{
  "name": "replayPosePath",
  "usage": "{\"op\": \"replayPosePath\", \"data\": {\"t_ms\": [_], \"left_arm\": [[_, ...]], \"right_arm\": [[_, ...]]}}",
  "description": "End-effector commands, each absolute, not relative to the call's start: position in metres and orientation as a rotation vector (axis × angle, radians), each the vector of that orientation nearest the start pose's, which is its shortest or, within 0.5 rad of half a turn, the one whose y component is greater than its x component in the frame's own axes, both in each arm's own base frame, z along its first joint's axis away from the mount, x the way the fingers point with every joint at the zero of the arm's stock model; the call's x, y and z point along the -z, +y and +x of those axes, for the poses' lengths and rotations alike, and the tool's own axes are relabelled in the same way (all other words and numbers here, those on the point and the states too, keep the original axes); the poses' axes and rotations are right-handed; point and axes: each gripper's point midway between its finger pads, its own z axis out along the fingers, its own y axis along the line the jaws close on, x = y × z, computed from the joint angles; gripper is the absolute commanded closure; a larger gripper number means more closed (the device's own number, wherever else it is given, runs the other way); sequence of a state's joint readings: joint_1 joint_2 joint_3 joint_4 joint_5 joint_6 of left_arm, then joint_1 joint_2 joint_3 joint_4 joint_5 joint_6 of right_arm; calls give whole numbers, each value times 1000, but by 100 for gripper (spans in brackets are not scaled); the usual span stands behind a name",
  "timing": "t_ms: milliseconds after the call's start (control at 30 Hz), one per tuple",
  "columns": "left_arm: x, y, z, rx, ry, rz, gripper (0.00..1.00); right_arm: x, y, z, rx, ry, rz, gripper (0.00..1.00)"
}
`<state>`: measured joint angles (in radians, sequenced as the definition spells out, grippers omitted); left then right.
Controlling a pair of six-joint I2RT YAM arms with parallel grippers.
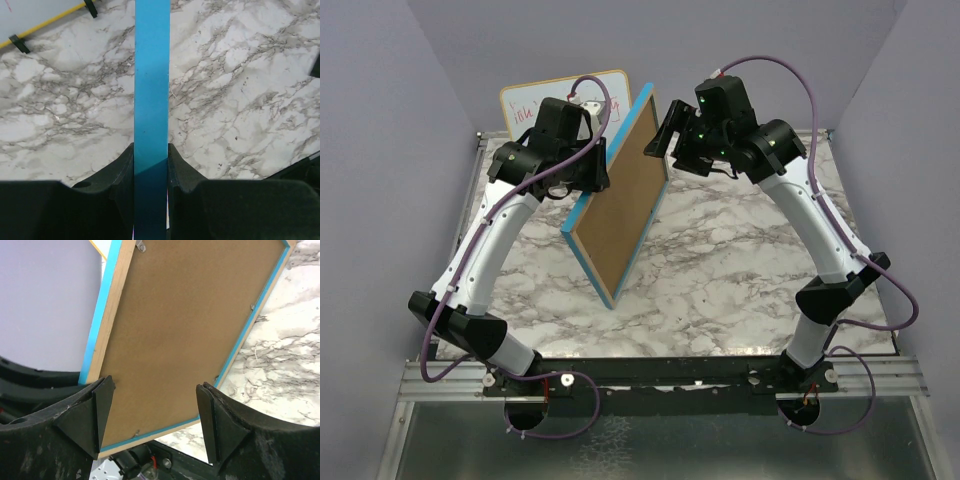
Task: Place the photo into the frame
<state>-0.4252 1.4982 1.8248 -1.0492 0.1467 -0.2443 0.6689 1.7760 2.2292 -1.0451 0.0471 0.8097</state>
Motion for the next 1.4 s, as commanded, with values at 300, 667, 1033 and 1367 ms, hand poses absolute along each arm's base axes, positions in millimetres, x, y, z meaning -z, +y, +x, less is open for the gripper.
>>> {"op": "replayPosePath", "data": {"t_ms": [300, 667, 1033, 1367], "left_arm": [[-380, -219, 331, 404, 2074, 512, 100], [-345, -246, 317, 257, 2111, 592, 100], [-342, -265, 305, 364, 2082, 619, 75], [-358, -308, 275, 711, 1977, 750, 18]], "right_arm": [[-376, 309, 383, -928, 2214, 476, 13], [-338, 302, 393, -830, 2318, 565, 12], [-292, 281, 355, -705, 2542, 515, 21], [-309, 234, 342, -554, 2496, 530, 41]]}}
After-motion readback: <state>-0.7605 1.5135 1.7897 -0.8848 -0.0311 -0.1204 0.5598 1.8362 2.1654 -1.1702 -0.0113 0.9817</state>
